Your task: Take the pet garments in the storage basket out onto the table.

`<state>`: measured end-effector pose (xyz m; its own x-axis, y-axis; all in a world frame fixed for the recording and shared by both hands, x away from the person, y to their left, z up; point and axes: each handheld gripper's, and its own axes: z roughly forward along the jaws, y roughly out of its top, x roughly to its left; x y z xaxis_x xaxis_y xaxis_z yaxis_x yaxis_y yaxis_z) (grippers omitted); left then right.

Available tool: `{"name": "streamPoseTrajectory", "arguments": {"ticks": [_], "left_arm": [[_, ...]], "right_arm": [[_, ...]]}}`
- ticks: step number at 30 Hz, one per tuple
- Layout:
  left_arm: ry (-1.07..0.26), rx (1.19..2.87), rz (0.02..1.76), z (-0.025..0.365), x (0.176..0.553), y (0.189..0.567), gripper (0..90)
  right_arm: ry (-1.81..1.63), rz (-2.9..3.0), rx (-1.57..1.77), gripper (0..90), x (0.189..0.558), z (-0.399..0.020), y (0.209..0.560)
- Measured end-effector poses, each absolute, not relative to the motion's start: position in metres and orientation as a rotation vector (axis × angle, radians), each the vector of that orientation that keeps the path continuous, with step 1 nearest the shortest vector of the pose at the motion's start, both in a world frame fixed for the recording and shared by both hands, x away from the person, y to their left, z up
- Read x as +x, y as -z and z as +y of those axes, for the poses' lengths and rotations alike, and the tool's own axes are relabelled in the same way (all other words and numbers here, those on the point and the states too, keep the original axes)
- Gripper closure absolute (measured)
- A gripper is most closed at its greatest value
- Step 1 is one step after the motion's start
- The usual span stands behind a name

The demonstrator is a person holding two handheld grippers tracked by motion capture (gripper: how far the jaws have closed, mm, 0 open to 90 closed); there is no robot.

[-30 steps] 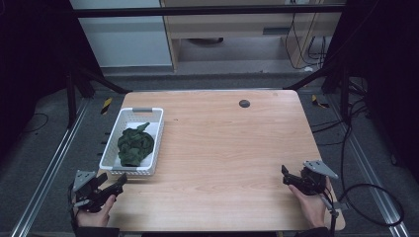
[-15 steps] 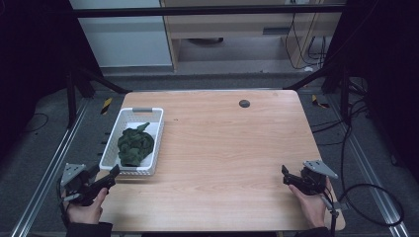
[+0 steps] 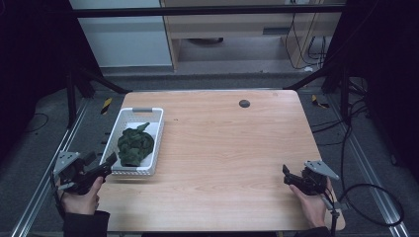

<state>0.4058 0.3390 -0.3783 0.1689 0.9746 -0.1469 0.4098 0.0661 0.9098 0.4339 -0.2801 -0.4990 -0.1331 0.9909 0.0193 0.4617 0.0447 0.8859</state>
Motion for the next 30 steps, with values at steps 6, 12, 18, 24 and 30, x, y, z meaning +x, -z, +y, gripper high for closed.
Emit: {"name": "streamPoseTrajectory", "arguments": {"ticks": [6,12,18,24,30], "left_arm": [[-0.739,1.52,1.368,0.336,0.416,0.367,23.7],[-0.729,1.573,1.352,0.332,0.43,0.36,23.0],[-0.712,1.631,1.354,0.329,0.446,0.357,22.8],[-0.729,1.682,1.37,0.333,0.463,0.35,22.5],[-0.728,1.736,1.387,0.337,0.478,0.344,22.0]], "right_arm": [[-1.02,1.659,1.475,9.1,0.434,-0.28,0.5],[-1.006,1.659,1.46,9.1,0.434,-0.279,0.501],[-1.003,1.661,1.457,9.1,0.434,-0.279,0.501],[-1.0,1.663,1.457,9.1,0.435,-0.278,0.501],[-0.994,1.668,1.453,9.2,0.435,-0.278,0.502]]}}
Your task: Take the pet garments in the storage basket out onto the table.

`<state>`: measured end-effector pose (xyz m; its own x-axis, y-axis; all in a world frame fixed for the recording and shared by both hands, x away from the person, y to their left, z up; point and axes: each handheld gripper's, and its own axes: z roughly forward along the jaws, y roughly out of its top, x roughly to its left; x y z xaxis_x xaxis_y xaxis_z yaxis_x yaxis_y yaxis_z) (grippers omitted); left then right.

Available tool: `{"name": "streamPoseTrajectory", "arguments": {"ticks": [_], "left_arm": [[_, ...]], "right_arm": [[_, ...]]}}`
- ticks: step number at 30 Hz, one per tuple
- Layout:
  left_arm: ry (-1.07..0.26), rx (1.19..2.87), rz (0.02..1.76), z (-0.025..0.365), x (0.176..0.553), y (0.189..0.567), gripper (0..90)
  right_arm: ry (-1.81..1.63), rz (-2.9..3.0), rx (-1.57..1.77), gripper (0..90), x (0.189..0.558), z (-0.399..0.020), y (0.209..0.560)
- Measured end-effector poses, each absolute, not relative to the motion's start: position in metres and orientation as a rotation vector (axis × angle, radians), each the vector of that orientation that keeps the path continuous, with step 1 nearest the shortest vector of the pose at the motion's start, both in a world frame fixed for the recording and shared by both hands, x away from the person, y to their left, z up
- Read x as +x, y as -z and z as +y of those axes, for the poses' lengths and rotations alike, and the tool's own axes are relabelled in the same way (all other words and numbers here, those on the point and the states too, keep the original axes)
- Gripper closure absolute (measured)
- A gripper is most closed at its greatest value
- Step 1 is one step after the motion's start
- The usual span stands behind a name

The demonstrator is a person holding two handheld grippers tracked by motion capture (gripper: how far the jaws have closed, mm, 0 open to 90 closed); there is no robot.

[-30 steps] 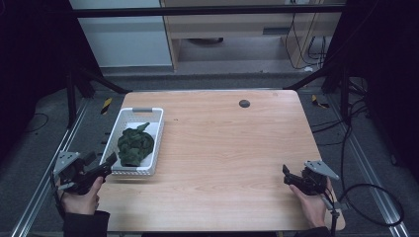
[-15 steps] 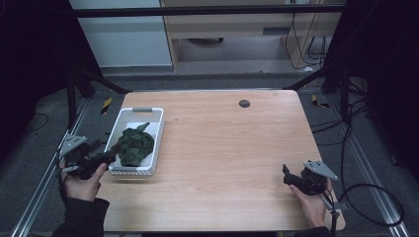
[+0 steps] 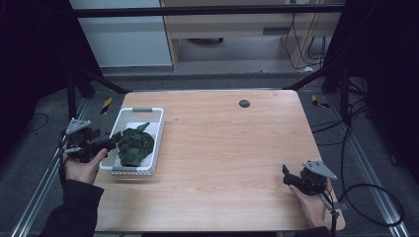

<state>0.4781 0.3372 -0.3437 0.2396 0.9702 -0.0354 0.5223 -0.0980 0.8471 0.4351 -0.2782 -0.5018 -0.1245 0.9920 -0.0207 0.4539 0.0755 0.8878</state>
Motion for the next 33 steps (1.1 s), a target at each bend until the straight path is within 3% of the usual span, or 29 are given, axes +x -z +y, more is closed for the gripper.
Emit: {"name": "streamPoseTrajectory", "arguments": {"ticks": [33], "left_arm": [[-0.652,2.037,1.399,0.326,0.533,0.359,17.1]], "right_arm": [[-1.001,1.675,1.441,10.9,0.436,-0.278,0.502]]}}
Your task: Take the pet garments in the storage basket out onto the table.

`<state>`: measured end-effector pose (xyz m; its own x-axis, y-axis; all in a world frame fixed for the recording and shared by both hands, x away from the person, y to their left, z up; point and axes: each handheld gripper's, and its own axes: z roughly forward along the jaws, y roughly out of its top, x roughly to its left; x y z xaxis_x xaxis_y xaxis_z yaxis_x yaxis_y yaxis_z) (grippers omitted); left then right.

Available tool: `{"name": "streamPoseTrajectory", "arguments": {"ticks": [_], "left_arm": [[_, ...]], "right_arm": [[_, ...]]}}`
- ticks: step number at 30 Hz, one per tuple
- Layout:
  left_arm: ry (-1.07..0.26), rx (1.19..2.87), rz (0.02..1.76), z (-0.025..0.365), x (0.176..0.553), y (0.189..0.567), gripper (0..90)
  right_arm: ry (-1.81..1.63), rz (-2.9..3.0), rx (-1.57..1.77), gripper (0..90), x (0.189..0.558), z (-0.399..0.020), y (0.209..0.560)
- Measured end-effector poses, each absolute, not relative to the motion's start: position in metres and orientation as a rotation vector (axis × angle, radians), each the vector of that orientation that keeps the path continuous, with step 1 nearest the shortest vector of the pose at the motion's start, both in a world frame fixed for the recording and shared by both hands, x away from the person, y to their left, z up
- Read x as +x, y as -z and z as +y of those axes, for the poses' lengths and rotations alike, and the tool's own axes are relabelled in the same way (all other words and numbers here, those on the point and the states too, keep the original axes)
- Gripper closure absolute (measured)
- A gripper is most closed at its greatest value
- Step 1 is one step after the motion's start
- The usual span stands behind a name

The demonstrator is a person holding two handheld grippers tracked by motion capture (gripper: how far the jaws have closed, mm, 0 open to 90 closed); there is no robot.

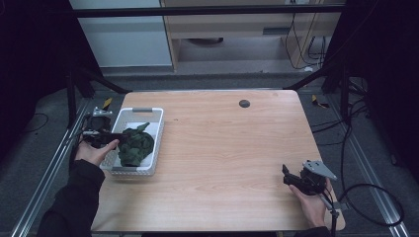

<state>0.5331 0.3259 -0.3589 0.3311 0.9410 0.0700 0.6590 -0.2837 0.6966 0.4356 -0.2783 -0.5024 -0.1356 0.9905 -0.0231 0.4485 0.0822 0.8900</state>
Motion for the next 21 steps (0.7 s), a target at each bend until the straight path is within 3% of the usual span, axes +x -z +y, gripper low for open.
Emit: {"name": "streamPoseTrajectory", "arguments": {"ticks": [21], "left_arm": [[-0.562,2.16,1.449,0.323,0.553,0.372,16.4]], "right_arm": [[-1.01,1.675,1.447,10.9,0.436,-0.278,0.503]]}}
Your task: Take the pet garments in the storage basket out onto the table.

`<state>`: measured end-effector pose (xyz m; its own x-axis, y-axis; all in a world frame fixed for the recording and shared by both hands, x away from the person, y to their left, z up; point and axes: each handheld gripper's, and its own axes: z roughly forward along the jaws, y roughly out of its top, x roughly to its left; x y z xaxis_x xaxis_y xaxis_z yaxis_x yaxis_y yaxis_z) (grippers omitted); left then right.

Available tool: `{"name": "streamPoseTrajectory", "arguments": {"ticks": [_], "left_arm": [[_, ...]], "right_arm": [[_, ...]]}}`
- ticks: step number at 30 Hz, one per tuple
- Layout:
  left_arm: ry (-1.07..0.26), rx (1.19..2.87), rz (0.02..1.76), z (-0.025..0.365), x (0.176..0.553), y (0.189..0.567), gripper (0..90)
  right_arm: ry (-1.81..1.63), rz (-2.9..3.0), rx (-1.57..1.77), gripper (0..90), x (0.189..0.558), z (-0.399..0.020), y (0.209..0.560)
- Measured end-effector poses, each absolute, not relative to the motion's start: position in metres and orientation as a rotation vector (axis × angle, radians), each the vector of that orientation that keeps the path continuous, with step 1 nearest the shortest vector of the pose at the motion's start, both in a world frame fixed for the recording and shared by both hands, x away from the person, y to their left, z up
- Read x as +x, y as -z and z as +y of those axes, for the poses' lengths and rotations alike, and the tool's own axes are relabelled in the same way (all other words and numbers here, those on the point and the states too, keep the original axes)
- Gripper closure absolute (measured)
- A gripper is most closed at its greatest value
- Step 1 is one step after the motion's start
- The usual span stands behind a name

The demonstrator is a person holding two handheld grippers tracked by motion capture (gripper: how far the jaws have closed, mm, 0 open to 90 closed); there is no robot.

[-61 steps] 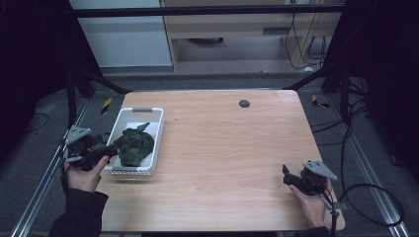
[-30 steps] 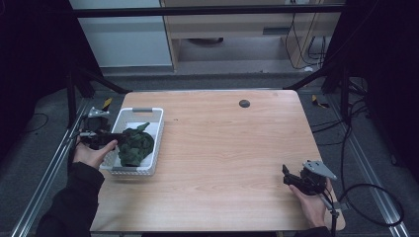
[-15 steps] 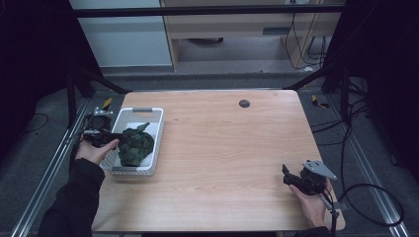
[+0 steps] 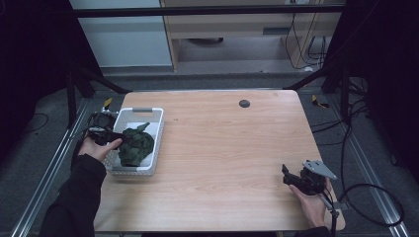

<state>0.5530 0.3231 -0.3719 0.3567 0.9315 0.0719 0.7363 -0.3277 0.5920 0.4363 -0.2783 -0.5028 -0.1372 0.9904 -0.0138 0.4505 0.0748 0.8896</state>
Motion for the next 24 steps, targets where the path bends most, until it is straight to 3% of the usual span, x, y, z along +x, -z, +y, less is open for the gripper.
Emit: {"name": "streamPoseTrajectory", "arguments": {"ticks": [24], "left_arm": [[-0.492,2.267,1.478,0.318,0.573,0.389,20.2]], "right_arm": [[-1.011,1.685,1.455,11.6,0.437,-0.278,0.503]]}}
